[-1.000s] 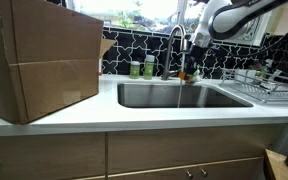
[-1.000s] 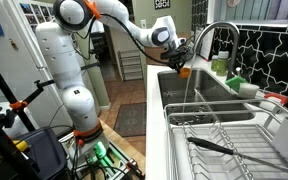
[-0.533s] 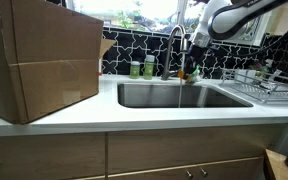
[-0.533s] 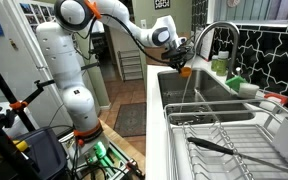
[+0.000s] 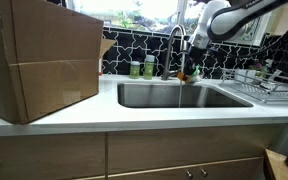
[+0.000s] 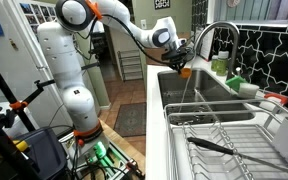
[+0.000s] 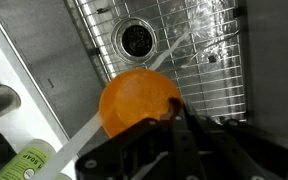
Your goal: Open the tap, fetch some water in the small orange bowl, close the tap
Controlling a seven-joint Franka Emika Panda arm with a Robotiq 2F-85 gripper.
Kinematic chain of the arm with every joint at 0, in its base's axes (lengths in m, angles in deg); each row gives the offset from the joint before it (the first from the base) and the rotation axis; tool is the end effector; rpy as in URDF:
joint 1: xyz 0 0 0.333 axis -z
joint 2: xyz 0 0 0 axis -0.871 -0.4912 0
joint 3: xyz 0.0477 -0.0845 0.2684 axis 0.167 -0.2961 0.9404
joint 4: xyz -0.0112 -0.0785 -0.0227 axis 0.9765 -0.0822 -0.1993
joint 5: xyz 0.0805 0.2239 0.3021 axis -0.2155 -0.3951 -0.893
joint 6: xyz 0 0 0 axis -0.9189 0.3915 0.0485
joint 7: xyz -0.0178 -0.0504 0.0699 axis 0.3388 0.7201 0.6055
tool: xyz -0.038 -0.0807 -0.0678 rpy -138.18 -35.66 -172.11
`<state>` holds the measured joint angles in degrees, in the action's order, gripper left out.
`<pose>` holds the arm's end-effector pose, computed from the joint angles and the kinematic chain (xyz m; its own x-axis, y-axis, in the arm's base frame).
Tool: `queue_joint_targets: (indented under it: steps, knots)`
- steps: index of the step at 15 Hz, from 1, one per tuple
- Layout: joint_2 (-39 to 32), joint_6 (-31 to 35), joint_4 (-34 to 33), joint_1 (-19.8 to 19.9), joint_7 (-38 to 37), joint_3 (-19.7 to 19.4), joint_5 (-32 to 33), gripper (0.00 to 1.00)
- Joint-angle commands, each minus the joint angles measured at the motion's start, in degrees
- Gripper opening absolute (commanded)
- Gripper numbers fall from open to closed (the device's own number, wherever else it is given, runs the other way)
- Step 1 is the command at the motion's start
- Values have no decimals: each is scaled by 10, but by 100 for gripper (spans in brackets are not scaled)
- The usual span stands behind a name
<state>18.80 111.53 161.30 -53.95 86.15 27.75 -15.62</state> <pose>0.5471 -0.1448 0.4059 0.8627 0.4781 0.1646 0.4387 -0.8696 0.2267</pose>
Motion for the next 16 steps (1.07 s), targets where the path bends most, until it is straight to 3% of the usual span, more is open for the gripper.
queue_joint_targets:
  steps: [1,12,16]
  knots:
    - [-1,-3,-1,3,21,6,-23,1]
    - [26,-126,-6,-5,-62,20,-1,1]
    - [22,-117,-8,-4,-57,20,-10,4]
